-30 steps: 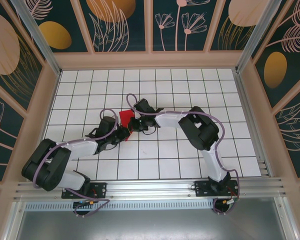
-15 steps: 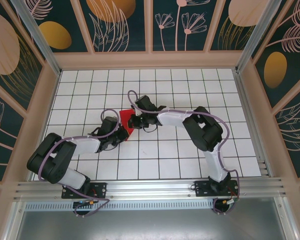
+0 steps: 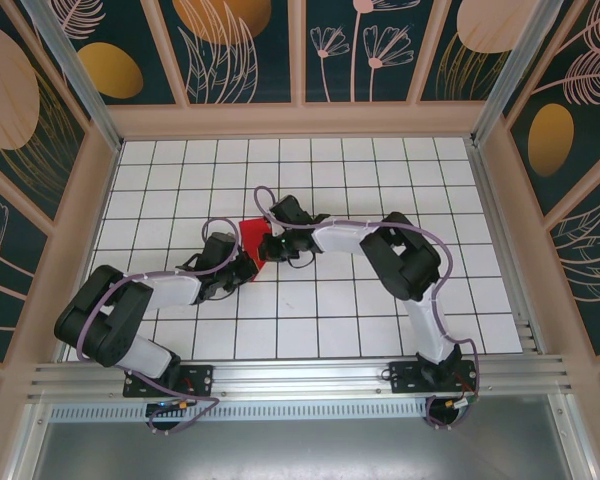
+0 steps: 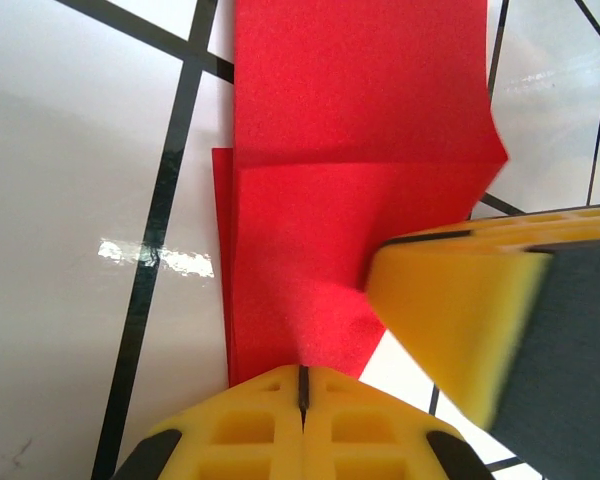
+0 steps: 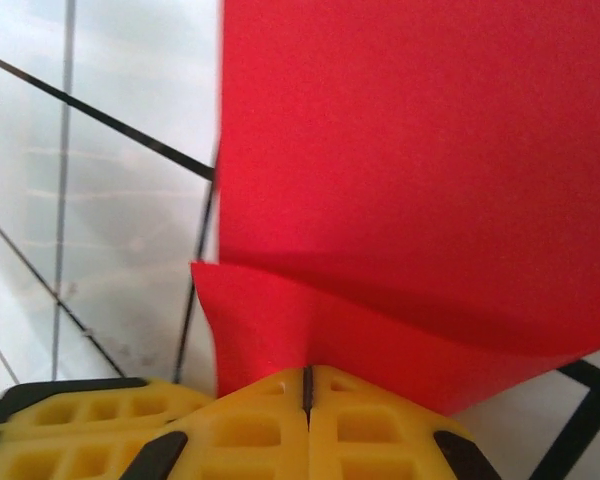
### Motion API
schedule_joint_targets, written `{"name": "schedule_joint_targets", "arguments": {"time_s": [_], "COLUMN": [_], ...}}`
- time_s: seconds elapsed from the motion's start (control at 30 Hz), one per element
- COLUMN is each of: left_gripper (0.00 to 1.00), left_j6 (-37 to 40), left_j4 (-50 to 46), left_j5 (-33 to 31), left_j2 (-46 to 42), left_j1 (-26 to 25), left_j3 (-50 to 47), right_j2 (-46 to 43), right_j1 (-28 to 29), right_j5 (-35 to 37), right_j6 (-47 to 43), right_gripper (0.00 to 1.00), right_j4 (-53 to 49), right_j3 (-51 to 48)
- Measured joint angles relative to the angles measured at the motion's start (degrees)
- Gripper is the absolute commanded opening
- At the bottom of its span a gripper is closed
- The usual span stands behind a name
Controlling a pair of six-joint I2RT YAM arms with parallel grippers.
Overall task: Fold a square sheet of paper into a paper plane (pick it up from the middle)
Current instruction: Third fold the triangle at the center of the table.
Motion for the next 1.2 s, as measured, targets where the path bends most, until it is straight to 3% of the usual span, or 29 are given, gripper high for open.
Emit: {"name": "schedule_joint_targets", "arguments": {"time_s": [0.87,1.1,1.2], "left_gripper": [0.00,0.07,0.17], "left_j6": [3.13,3.45,3.87], "left_j4": [-0.37,-2.14,-3.78], "left_j5": [0.22,0.17,0.20], "left_j2": [0.09,-1.29,-2.78], "left_j1": [0.00,0.00,0.00], "left_j3": [0.15,-0.04,-0.22], "right_j2": [3.80,-2.27,-6.54], "right_j1": [-7.93,-7.91,-7.34], "right_j5": [1.53,3.58,3.56], "right_j6": [-2.38,-2.08,-1.16], "right_gripper": [0.04,0.20,0.29], "right_j4": [-4.96,-3.91,-2.38], "right_j3": [7.74,1.29,-3.54]}}
